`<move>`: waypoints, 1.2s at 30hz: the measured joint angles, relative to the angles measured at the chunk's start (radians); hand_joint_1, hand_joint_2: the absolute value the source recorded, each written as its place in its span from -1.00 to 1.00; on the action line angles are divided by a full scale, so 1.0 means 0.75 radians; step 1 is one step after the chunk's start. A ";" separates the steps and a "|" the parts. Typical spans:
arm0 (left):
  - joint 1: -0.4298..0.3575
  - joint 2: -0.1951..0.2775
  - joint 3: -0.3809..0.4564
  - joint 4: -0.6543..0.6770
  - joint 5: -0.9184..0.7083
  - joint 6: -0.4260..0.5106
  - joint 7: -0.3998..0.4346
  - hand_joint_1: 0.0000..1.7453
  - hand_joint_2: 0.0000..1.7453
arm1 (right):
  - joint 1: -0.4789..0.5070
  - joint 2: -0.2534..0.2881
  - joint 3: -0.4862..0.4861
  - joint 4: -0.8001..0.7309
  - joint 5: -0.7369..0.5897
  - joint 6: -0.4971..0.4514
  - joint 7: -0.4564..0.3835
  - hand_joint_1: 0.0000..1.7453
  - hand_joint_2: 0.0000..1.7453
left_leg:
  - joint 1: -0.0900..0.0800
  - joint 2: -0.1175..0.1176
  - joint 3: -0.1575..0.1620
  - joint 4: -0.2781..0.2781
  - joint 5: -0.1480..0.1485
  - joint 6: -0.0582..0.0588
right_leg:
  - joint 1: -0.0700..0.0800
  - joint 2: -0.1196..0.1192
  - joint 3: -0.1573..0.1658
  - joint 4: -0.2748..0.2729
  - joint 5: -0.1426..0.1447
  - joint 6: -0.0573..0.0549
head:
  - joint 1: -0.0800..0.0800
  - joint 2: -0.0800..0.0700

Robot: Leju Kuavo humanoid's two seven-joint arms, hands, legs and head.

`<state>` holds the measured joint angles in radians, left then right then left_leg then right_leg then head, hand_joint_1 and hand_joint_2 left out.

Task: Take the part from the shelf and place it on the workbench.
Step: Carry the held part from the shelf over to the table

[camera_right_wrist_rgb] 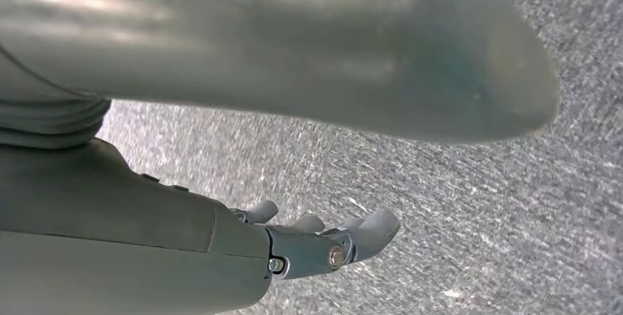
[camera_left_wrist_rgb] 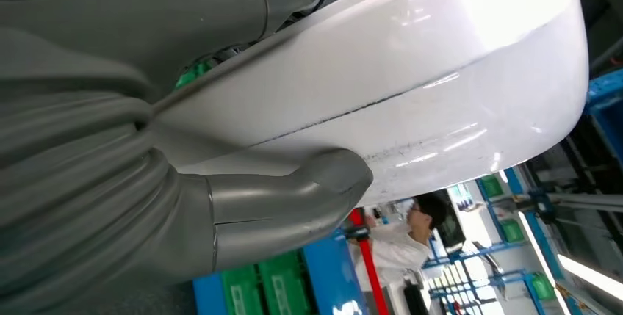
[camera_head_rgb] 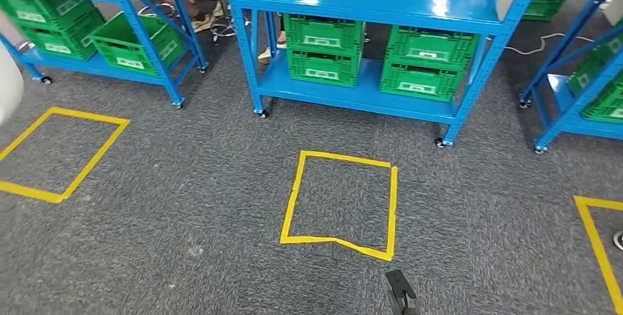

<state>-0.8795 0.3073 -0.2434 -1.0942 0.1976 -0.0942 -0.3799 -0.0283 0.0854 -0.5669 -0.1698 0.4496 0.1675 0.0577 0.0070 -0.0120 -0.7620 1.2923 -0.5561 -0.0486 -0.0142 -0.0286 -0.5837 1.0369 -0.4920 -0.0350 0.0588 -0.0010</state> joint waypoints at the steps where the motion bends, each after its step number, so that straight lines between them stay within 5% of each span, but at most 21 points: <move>1: 0.010 0.001 0.000 -0.001 0.000 0.000 0.000 1.00 1.00 | 0.001 0.000 0.000 0.000 0.001 0.000 0.001 -1.00 -1.00 | 0.000 0.002 -0.012 0.029 -0.001 0.000 | 0.000 -0.016 0.000 0.000 -0.001 -0.001 | 0.000 0.000; 3: 0.021 0.003 0.000 -0.006 0.000 0.000 0.000 1.00 1.00 | 0.000 0.000 0.000 0.000 0.002 0.000 0.001 -1.00 -1.00 | 0.000 0.012 0.042 -0.064 0.060 0.004 | 0.001 -0.048 0.002 0.001 -0.004 0.002 | 0.000 0.000; 5: 0.022 0.004 0.000 -0.016 0.000 0.000 0.000 1.00 1.00 | -0.003 0.000 0.000 0.000 0.003 0.000 0.001 -1.00 -1.00 | -0.009 0.072 0.146 -0.251 0.127 0.016 | 0.007 -0.079 0.008 0.002 -0.010 0.010 | -0.001 0.000; 7: 0.021 0.006 0.001 -0.026 0.000 0.000 0.000 1.00 1.00 | -0.004 0.000 0.000 0.000 0.003 -0.001 0.002 -1.00 -1.00 | -0.018 0.110 0.194 -0.344 0.143 0.033 | 0.016 -0.105 0.013 0.003 -0.017 0.023 | 0.000 0.000; 9: 0.022 0.010 0.001 -0.031 0.000 0.000 0.001 1.00 1.00 | -0.005 0.000 0.000 0.000 0.005 -0.002 0.004 -1.00 -1.00 | -0.021 0.081 0.191 -0.349 0.145 0.050 | 0.019 -0.133 0.019 -0.001 -0.020 0.035 | 0.002 0.000; 10: 0.023 0.012 0.001 -0.033 0.000 -0.001 0.002 1.00 1.00 | -0.007 0.000 0.000 0.000 0.006 -0.002 0.005 -1.00 -1.00 | -0.019 0.066 0.190 -0.352 0.148 0.057 | 0.018 -0.128 0.021 0.002 -0.025 0.043 | 0.002 0.000; 12: 0.017 0.014 0.001 -0.035 0.000 -0.002 0.003 1.00 1.00 | -0.009 0.001 0.000 0.000 0.008 -0.003 0.008 -1.00 -1.00 | -0.012 0.037 0.192 -0.359 0.155 0.071 | 0.012 -0.059 -0.003 0.062 -0.067 0.058 | 0.004 0.000; 14: 0.010 0.009 0.001 -0.034 -0.001 -0.005 0.004 1.00 1.00 | -0.006 0.002 0.000 0.000 0.010 -0.003 0.013 -1.00 -1.00 | -0.008 0.007 0.191 -0.360 0.157 0.078 | 0.009 0.016 -0.076 0.218 -0.145 0.064 | 0.007 0.000; 16: 0.009 0.003 0.001 -0.030 -0.002 -0.008 0.006 1.00 1.00 | -0.002 0.002 0.000 0.000 0.011 -0.003 0.017 -1.00 -1.00 | -0.009 -0.028 0.189 -0.358 0.157 0.081 | 0.011 0.030 -0.152 0.363 -0.189 0.063 | 0.008 0.000; 17: 0.009 0.002 0.000 -0.027 -0.003 -0.010 0.008 1.00 1.00 | -0.001 0.001 0.000 0.000 0.012 -0.004 0.017 -1.00 -1.00 | -0.010 -0.049 0.189 -0.356 0.157 0.081 | 0.012 0.033 -0.166 0.377 -0.176 0.059 | 0.008 0.000; 19: 0.007 0.001 0.000 -0.023 -0.004 -0.013 0.009 1.00 1.00 | -0.003 0.001 0.000 0.000 0.014 -0.004 0.016 -1.00 -1.00 | -0.010 -0.085 0.188 -0.352 0.157 0.079 | 0.012 0.051 -0.117 0.250 -0.085 0.049 | 0.009 0.000; 21: 0.002 0.001 0.000 -0.021 -0.005 -0.014 0.008 1.00 1.00 | -0.005 0.000 0.000 0.000 0.017 -0.004 0.014 -1.00 -1.00 | -0.010 -0.115 0.184 -0.348 0.159 0.070 | 0.010 0.111 -0.040 0.078 -0.017 0.040 | 0.008 0.000; 23: 0.001 0.005 0.000 -0.019 -0.004 -0.014 0.004 1.00 1.00 | -0.007 0.000 0.000 0.000 0.023 -0.004 0.017 -1.00 -1.00 | -0.007 -0.143 0.178 -0.351 0.163 0.053 | 0.012 0.140 -0.010 0.011 -0.006 0.034 | 0.008 0.000; 25: 0.005 0.021 0.001 -0.020 -0.002 -0.017 0.000 1.00 1.00 | -0.008 0.002 0.000 0.000 0.032 -0.004 0.020 -1.00 -1.00 | -0.002 -0.170 0.172 -0.360 0.172 0.034 | 0.014 0.106 -0.004 0.001 0.001 0.021 | 0.008 0.000; 26: 0.008 0.034 0.004 -0.021 0.002 -0.020 -0.002 1.00 1.00 | -0.010 0.003 0.000 0.000 0.037 -0.005 0.020 -1.00 -1.00 | -0.004 -0.159 0.167 -0.356 0.169 0.027 | 0.012 0.091 0.001 -0.006 0.006 0.012 | 0.006 0.000; 28: 0.009 0.057 0.010 -0.022 0.009 -0.025 -0.006 1.00 1.00 | -0.010 0.006 0.000 0.000 0.043 -0.006 0.019 -1.00 -1.00 | -0.010 -0.088 0.129 -0.280 0.123 0.015 | 0.007 0.060 0.008 -0.020 0.014 -0.005 | -0.003 0.000; 30: 0.014 0.064 0.014 -0.021 0.013 -0.030 -0.009 1.00 1.00 | -0.006 0.006 0.000 0.000 0.046 -0.008 0.019 -1.00 -1.00 | -0.008 -0.014 0.050 -0.113 0.038 0.005 | 0.012 0.027 0.010 -0.022 0.012 -0.014 | -0.010 0.000; 32: 0.029 0.067 0.014 -0.021 0.014 -0.032 -0.010 1.00 1.00 | -0.004 0.006 0.000 0.000 0.049 -0.008 0.018 -1.00 -1.00 | -0.002 0.002 -0.012 0.016 -0.005 -0.002 | 0.014 -0.010 0.011 -0.021 0.008 -0.017 | -0.011 0.000; 34: 0.044 0.072 0.018 -0.027 0.014 -0.024 -0.010 1.00 1.00 | -0.006 0.006 0.001 0.000 0.059 -0.008 0.014 -1.00 -1.00 | 0.002 0.012 0.024 -0.043 0.045 -0.004 | 0.015 -0.045 0.014 -0.019 0.002 -0.015 | -0.011 0.000; 36: 0.065 0.079 0.030 -0.050 0.014 -0.013 -0.010 1.00 1.00 | -0.008 0.006 0.003 0.000 0.074 -0.008 0.007 -1.00 -1.00 | -0.003 0.060 0.130 -0.231 0.123 0.001 | 0.018 -0.072 0.022 -0.015 -0.008 -0.007 | -0.010 0.000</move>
<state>-0.8309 0.3669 -0.2205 -1.1316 0.2078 -0.1039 -0.3872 -0.0340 0.0902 -0.5648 -0.1698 0.5054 0.1614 0.0630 0.0050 0.0332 -0.6647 1.1193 -0.4640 -0.0476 -0.0007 -0.0829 -0.5675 1.0254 -0.4982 -0.0405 0.0510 -0.0010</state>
